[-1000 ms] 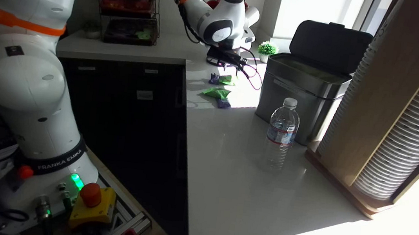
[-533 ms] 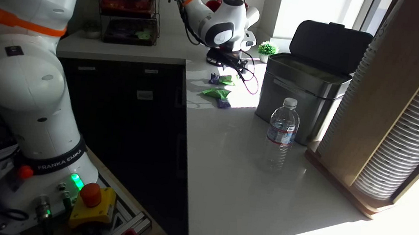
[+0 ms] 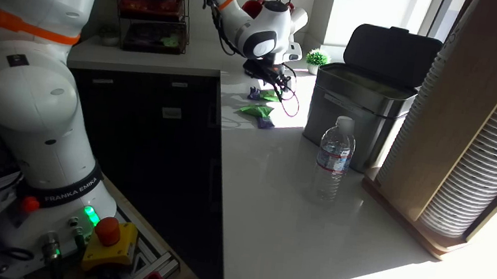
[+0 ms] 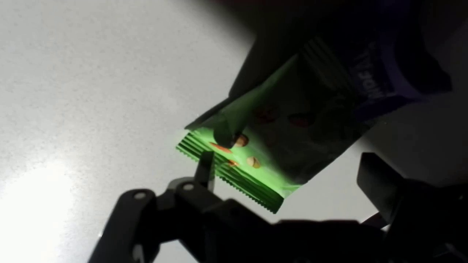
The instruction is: Move one purple sachet to the left, one green sachet to the right and then one green sachet to the left
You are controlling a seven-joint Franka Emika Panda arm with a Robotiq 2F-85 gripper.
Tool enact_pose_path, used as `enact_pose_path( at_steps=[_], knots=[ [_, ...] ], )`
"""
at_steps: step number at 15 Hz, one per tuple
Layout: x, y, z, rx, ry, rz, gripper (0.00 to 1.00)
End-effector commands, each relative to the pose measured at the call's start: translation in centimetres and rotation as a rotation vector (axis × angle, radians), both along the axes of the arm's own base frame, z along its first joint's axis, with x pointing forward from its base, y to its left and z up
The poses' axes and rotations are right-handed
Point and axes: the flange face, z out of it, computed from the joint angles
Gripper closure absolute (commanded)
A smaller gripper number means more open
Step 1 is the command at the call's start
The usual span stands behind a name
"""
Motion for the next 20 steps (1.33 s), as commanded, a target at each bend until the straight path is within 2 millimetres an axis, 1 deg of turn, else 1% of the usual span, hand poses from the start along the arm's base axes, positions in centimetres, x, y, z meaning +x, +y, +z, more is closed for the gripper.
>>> enact_pose_path(
  at_steps=[1, 3, 5, 6, 8, 10, 12, 13, 14, 15, 16, 17, 20],
  knots=[
    [0.4, 0.4, -0.7, 0.001, 0.013, -0.022, 0.00],
    [0.3, 0.6, -1.0, -0.009, 0.024, -0.009, 0.27],
    [0.1, 0.6, -1.3, -0.026, 0.036, 0.006, 0.42],
    [-0.1, 0.4, -1.2, -0.037, 0.040, 0.014, 0.51],
    [-0.2, -0.1, -0.9, -0.050, 0.041, 0.015, 0.66],
    [-0.3, -0.6, -0.7, -0.057, 0.038, 0.007, 0.80],
    [-0.3, -0.9, -0.3, -0.053, 0.033, -0.003, 0.91],
    [-0.4, -1.0, -0.1, -0.053, 0.031, -0.011, 0.92],
    [-0.4, -1.0, 0.4, -0.050, 0.023, -0.012, 0.96],
    [-0.3, -0.8, 1.0, -0.049, 0.011, -0.010, 0.97],
    [-0.3, -0.6, 1.5, -0.050, 0.000, -0.006, 0.95],
    [-0.3, -0.4, 1.9, -0.048, -0.010, -0.002, 0.97],
    [0.2, 1.3, 3.8, -0.037, -0.051, 0.027, 0.95]
  ],
)
